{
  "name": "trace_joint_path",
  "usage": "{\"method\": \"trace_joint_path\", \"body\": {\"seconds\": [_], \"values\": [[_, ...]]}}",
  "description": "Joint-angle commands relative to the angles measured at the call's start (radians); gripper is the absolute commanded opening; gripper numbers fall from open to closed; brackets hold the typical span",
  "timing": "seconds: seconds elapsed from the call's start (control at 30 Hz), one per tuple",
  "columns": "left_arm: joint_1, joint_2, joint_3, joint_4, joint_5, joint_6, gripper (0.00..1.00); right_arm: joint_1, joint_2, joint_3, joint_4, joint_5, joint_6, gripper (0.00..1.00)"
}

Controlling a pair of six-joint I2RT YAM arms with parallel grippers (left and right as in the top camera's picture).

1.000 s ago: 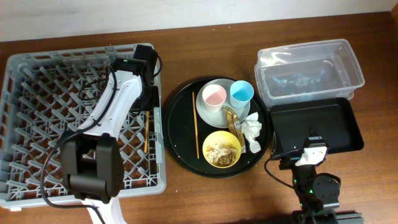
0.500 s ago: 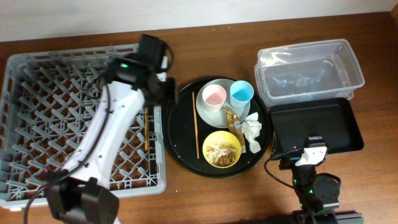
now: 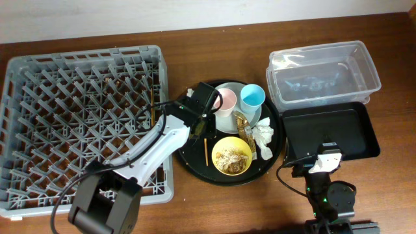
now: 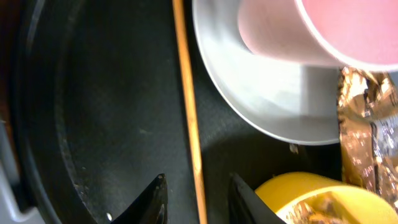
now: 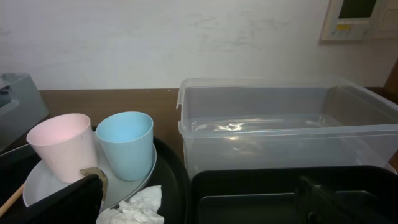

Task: Sort waste into correct bins and load items into the dishwasher rack
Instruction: 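Grasp the second wooden chopstick beside the plate with the left gripper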

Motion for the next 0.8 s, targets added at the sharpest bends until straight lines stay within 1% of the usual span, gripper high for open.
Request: {"method": "trace_joint_path", "body": {"seconds": [0.0,0.03,0.2,0.57,0.6,0.63,0.77], "values": [[-0.004,0.056,-0.005,0.014,-0.056,-0.042,0.26,0.003,-0.006,-0.005,-0.006,0.002,0.0,0.99],[-0.004,0.077,-0.005,0.015,-0.055,-0.06,0.24,0.003,-0.006,-0.005,-0.006,0.002,0.0,0.99],[-0.01,0.134,-0.005,0.067,0.0,-0.065,0.23,0.003,-0.006,-0.005,-0.006,0.002,0.0,0.99],[-0.029,0.152,-0.011,0.114,-0.022,-0.066,0.22,0.003,-0.006,-0.005,-0.006,0.002,0.0,0.99],[-0.03,0.152,-0.011,0.116,-0.051,-0.066,0.18,0.003,-0.006,-0.005,-0.006,0.002,0.0,0.99],[-0.03,0.152,-0.011,0.116,-0.066,-0.066,0.17,0.003,-0.006,-0.005,-0.006,0.002,0.0,0.99],[-0.03,0.152,-0.013,0.116,-0.066,-0.066,0.17,0.003,-0.006,-0.005,-0.006,0.002,0.0,0.99]]}}
